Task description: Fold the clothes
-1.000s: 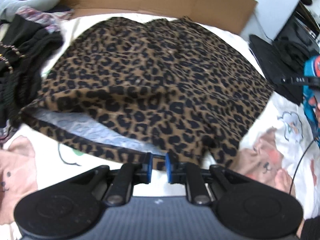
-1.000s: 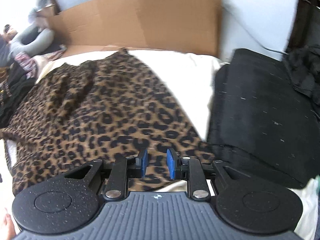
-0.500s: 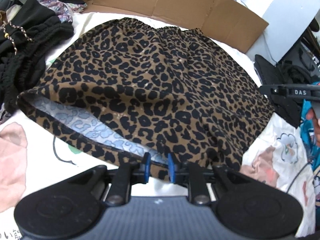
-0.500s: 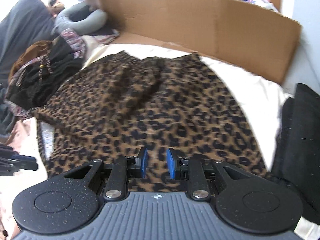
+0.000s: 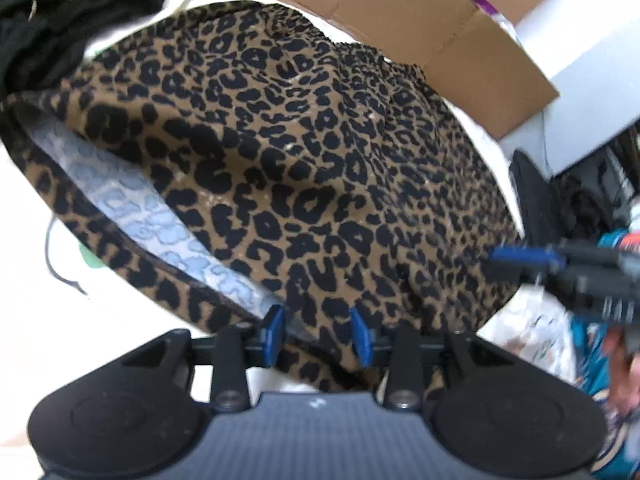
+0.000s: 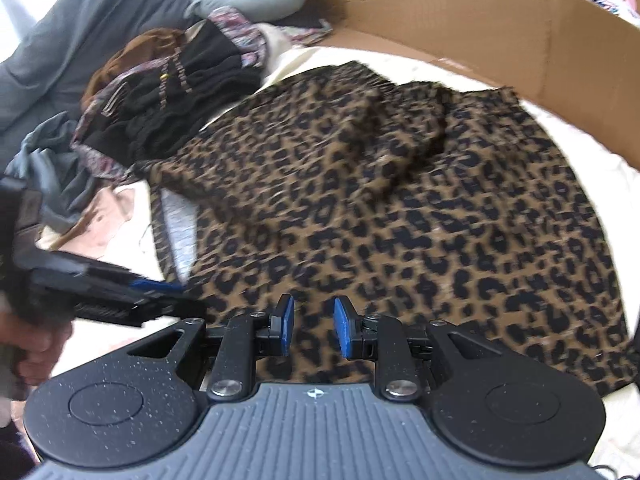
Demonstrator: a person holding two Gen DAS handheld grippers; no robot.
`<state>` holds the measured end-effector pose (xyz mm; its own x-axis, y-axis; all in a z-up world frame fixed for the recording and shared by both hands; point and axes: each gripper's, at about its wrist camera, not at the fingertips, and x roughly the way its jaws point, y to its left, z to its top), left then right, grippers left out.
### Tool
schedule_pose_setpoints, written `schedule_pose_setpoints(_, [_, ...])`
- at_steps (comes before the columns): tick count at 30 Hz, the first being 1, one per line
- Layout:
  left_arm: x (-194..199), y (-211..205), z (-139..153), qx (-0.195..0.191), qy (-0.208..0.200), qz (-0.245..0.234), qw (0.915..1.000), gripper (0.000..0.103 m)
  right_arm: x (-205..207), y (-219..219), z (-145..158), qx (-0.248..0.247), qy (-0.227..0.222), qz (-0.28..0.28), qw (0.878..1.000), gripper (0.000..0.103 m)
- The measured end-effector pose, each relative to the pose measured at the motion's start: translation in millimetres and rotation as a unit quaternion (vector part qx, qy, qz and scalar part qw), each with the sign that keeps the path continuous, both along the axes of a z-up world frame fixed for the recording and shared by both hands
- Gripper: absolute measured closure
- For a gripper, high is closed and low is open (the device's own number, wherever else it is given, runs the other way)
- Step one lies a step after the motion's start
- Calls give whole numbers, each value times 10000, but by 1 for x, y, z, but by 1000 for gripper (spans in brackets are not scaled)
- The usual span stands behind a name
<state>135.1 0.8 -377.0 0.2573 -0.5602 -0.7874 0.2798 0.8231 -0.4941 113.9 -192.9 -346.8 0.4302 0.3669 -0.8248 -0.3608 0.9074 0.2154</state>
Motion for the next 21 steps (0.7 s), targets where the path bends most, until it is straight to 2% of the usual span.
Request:
schedule_pose_setpoints(1, [1, 1, -3, -103, 60, 46, 9999, 67, -2, 4, 0, 12, 13, 70, 10000, 79])
schedule_pose_setpoints(2, [3, 1, -5, -205, 120, 91, 9997, 74, -4, 8, 0, 25, 26, 141, 9999, 79])
schedule_pose_setpoints(3, [4, 2, -7, -275, 185, 113, 9994, 81, -6, 12, -1, 44, 41, 205, 9998, 78])
schedule_pose_setpoints(4, [5, 3, -8, -319, 253, 101, 9991, 96, -7, 15, -2, 58, 58, 253, 9996, 72])
schedule_pose_setpoints(5, [5, 4, -9, -404, 312, 92, 9987, 102, -8, 18, -2, 71, 70, 296, 9995, 68])
schedule_pose_setpoints(8, [2, 5, -5, -618, 311, -4, 9976, 102, -11, 26, -4, 111, 94, 431, 9990, 68])
schedule_pose_setpoints(11, [-3, 5, 0, -661, 295, -108, 9973, 102, -15, 34, -5, 110, 83, 635, 9979, 67])
schedule_pose_setpoints(14, [-8, 6, 2, -701, 387, -143, 9967, 102, -19, 42, -6, 104, 113, 782, 9968, 62])
schedule_pose_setpoints(21, [-18, 8, 6, -828, 464, -208, 9953, 102, -33, 61, -13, -183, -92, 1249, 9920, 61])
